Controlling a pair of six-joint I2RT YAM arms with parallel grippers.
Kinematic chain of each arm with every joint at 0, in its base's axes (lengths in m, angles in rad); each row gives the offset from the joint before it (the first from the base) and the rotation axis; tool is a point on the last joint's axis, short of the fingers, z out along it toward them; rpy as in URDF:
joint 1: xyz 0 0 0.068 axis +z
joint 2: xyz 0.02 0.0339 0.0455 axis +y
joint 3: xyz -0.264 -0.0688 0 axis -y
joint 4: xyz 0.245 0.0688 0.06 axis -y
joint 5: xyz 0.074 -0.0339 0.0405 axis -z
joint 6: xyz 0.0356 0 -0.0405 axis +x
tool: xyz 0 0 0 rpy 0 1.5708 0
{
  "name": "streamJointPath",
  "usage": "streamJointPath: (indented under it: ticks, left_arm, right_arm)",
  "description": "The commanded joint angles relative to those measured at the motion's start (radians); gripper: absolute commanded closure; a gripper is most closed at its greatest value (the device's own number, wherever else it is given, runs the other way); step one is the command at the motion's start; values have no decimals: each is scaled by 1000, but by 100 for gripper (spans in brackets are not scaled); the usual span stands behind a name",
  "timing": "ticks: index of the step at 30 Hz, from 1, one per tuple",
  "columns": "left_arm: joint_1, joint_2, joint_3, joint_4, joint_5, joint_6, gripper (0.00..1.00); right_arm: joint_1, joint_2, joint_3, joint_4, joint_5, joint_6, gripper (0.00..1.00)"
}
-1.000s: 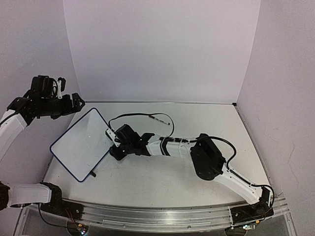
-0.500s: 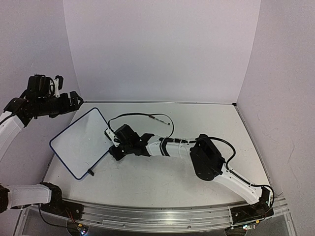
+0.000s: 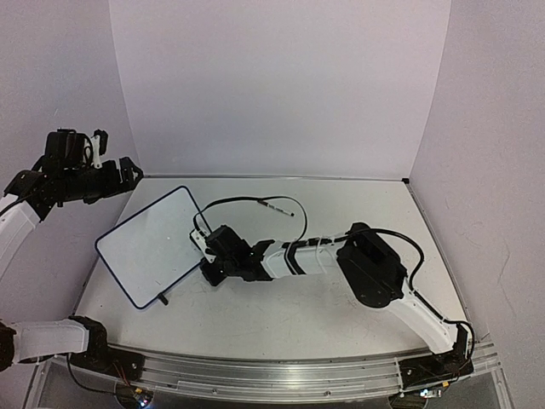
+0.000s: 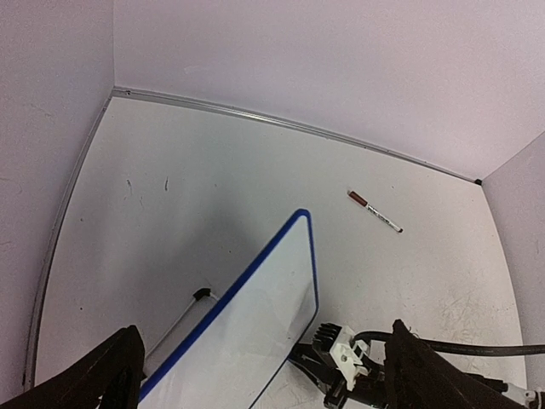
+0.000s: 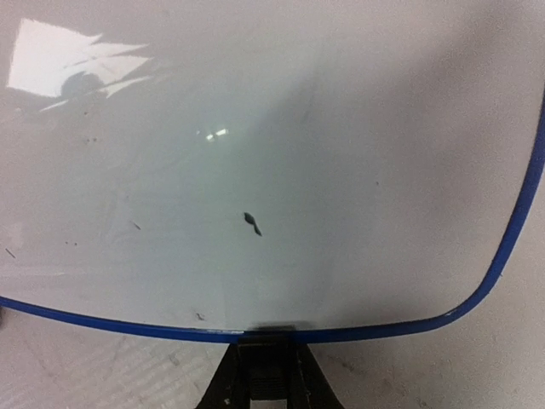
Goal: Write a sentence on the whiteboard
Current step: Move the whiteboard to the center of the board.
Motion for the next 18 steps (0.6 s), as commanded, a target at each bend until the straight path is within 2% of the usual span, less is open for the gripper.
streamJointPath:
  ticks: [1, 9, 14, 18]
  left_arm:
    - [-3, -13, 36, -6, -1, -11, 1]
    - [-4, 22, 25, 27, 5, -22, 1]
    - [-7, 43, -4, 82, 37, -40, 1]
    - [-10, 69, -32, 128, 66, -56, 1]
  right_arm:
    - [-27, -209, -267, 91, 221, 30, 100]
    - [-88, -564, -862, 214, 418, 230, 100]
    - [-108, -776, -1176, 192, 555, 454, 100]
    - [-109, -908, -1341, 111, 635, 673, 100]
